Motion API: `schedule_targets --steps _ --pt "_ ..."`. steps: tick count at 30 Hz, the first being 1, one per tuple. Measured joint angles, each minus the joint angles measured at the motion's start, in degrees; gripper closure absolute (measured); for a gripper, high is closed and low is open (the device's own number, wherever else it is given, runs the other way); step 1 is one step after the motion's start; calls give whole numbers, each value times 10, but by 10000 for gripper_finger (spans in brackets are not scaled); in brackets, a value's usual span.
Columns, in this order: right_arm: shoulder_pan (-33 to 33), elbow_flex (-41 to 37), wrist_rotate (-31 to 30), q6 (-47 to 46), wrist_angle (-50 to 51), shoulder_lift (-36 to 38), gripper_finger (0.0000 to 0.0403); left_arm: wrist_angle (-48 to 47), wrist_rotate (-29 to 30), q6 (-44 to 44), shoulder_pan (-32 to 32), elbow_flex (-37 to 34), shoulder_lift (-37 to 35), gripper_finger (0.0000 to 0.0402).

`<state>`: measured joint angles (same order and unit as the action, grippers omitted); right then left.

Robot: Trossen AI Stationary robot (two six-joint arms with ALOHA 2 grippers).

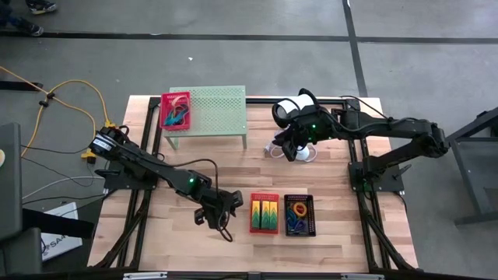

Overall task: Pick & Place Office Desk Supplies
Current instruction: Put the orange basket on the shelf

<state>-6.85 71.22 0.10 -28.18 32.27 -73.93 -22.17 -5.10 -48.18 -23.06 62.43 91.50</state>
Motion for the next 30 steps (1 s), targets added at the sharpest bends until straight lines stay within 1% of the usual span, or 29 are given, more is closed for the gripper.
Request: schedule_targets --steps 5,9,11,14,17,21,24,30 --pt "0 0 0 0 -4 0 304 0 0 4 0 0 0 218" --pt "0 0 0 0 -4 0 304 7 0 42 0 0 0 218" --pt "0 0 0 0 -4 0 304 15 0 73 3 0 0 218" --pt "0 0 0 0 -4 0 304 41 1 143 5 0 0 218" --pt "0 0 0 0 -4 0 304 71 23 228 5 0 0 218" --pt "0 0 0 0 -4 0 304 79 51 316 5 0 0 218" --pt "0 0 0 0 -4 0 304 78 65 358 4 0 0 218" --pt "0 0 0 0 -4 0 304 81 64 420 -2 0 0 218"
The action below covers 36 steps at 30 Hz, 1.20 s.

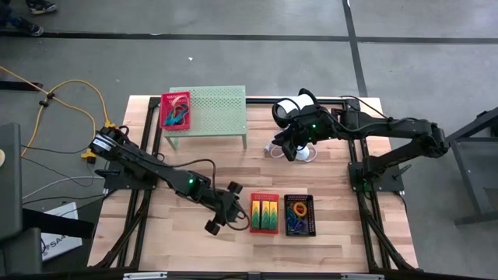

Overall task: Pick & Place Office Desk Supplies
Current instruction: Put the orange basket on the shelf

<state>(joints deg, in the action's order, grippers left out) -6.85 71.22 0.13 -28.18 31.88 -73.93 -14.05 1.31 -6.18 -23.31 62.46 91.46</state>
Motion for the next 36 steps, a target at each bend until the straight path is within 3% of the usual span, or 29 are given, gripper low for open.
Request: schedule_targets --steps 7,11,17,21,30,36 --pt "0 0 0 0 0 0 304 -3 -25 1 -9 0 0 218" --pt "0 0 0 0 0 0 304 -4 -24 85 -9 2 0 218" --pt "0 0 0 0 0 0 304 -36 25 144 -14 30 0 218" --pt "0 0 0 0 0 0 304 -104 48 182 -24 90 21 218" --pt "0 0 0 0 -8 0 304 -279 45 233 -29 273 139 218" --pt "0 0 0 0 -10 0 304 -300 32 247 -24 329 190 218"
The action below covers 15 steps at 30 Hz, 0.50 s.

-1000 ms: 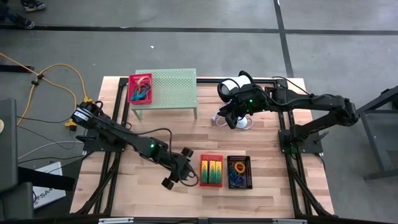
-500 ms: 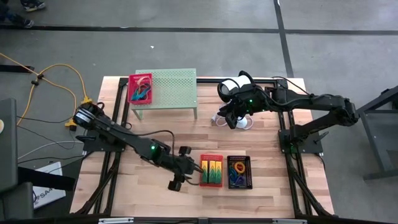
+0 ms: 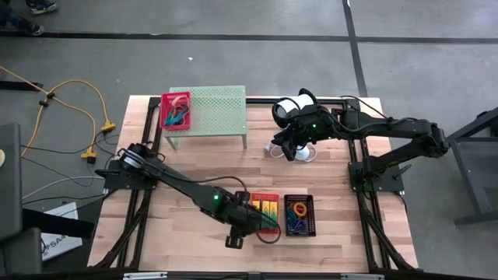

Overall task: Pick & Place Office Desk Supplies
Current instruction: Put the orange basket on the shelf

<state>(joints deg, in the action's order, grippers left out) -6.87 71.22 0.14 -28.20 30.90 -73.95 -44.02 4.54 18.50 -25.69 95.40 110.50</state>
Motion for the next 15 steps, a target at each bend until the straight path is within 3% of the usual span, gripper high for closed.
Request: schedule_targets --steps 9,15 --pt "0 0 0 0 -1 0 304 -1 -8 38 12 31 3 218" --pt "0 0 0 0 -1 0 304 20 3 24 -25 50 3 218"
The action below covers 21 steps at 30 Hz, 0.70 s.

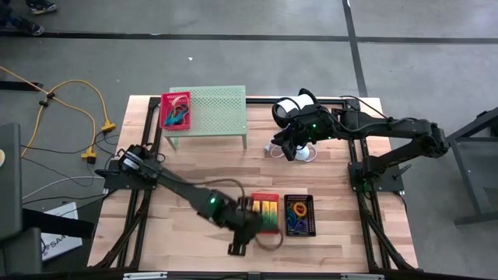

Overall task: Pick & Place Office Desk Supplies
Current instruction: Put the orange basket on the shelf

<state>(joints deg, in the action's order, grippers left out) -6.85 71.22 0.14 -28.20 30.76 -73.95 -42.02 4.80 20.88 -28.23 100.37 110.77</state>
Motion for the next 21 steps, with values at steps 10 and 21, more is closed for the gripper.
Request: schedule_targets --steps 10,21 --pt "0 0 0 0 -1 0 304 34 65 -21 -57 27 42 218" --pt "0 0 0 0 -2 0 304 129 79 -80 -52 27 93 218"
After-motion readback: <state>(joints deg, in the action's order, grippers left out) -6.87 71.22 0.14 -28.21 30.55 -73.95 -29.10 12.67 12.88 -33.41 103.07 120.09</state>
